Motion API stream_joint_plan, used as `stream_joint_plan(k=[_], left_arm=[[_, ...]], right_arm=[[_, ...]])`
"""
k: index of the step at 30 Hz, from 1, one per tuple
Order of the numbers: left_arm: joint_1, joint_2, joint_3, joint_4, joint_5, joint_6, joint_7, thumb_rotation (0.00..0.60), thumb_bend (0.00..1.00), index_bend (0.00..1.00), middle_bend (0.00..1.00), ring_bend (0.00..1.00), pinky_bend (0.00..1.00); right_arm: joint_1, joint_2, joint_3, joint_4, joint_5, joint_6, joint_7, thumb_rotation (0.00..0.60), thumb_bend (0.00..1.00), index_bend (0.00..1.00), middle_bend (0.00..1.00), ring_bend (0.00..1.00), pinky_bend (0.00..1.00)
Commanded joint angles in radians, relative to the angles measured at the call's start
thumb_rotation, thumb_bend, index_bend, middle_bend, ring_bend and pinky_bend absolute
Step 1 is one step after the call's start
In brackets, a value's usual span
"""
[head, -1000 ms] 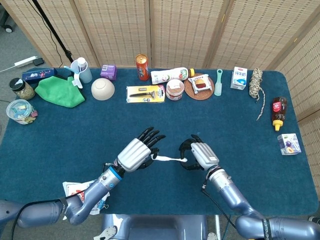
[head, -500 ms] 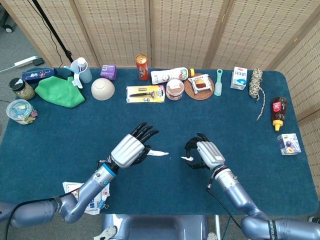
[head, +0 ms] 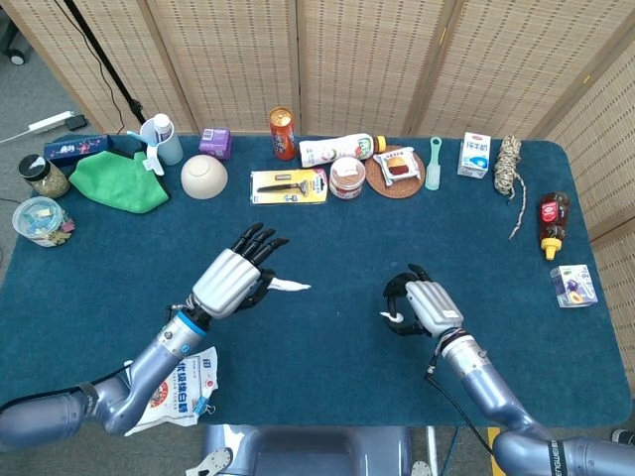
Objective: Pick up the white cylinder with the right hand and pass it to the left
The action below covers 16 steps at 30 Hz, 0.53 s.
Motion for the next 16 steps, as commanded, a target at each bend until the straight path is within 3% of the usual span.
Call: stream_joint_plan(k=[1,9,16], left_arm=[[0.009,0.033,-0.015,-0.018,-0.015,0.008,-0.011,0.6,0.42,0.74,0.16,0.06,0.01],[0.028,0.098,-0.019,-0.066,-0.029,0.018,-0.022,0.6,0.41,0.74,0.16,0.06,0.01],[0.03,0.101,-0.01,-0.072,-0.024,0.015,-0.017,0.6,0.41,0.74,0.16,0.06,0.01]], right_arm=[[-0.004,0.016,-0.005,-0.004,0.001,-0.003,-0.004,0.6,0.46,0.75,0.36,0.21,0.02],[-0.015,0.03,-0.014,-0.003,-0.003,-0.002,0.0,0.6,0.46,0.74,0.36,0.21,0.02],[-0.017,0.023,-0.013,0.007,-0.008,-0.003,0.009,0.6,0.46,0.74,0.36,0.21,0.02]])
